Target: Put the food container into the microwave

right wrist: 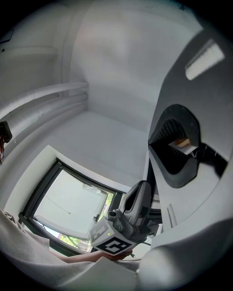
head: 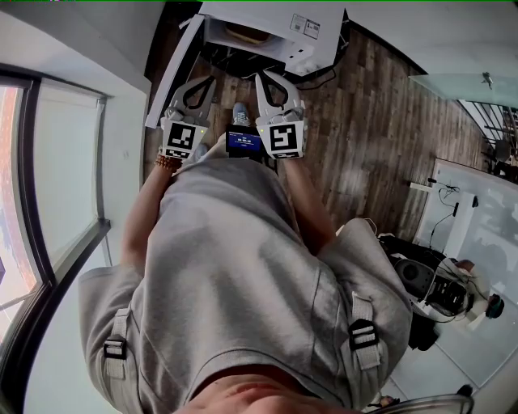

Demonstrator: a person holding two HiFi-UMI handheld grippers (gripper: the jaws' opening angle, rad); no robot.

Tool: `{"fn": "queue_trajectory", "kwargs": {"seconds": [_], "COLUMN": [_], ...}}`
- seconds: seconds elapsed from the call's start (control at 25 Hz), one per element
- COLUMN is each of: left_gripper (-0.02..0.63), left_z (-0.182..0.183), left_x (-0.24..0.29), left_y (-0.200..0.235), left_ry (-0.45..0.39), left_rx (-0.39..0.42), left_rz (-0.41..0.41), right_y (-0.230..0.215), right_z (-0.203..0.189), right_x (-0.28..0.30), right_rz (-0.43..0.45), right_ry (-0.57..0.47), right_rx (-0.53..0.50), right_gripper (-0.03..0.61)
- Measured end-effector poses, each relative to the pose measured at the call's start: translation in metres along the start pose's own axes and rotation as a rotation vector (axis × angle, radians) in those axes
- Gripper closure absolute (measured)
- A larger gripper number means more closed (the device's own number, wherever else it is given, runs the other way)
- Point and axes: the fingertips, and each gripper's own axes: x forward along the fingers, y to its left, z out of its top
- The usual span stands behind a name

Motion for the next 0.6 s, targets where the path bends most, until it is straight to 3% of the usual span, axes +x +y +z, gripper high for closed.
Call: {"fn": "queue_trajectory", "kwargs": {"seconds": [0.6], "left_gripper": [0.617], "left_z": [-0.0043], "left_x": [-0.0034], "left_y": [0.0039], "left_ry": [0.01], "left_rx": [-0.002], "left_rz": [0.004], "right_y": [0.0032], "right_z": [-0.0005], "right_x": [0.0042], "right_rz": [0.008], "right_ry": [0.005], "right_rx": [-0.006], "right_gripper": [0.568]}}
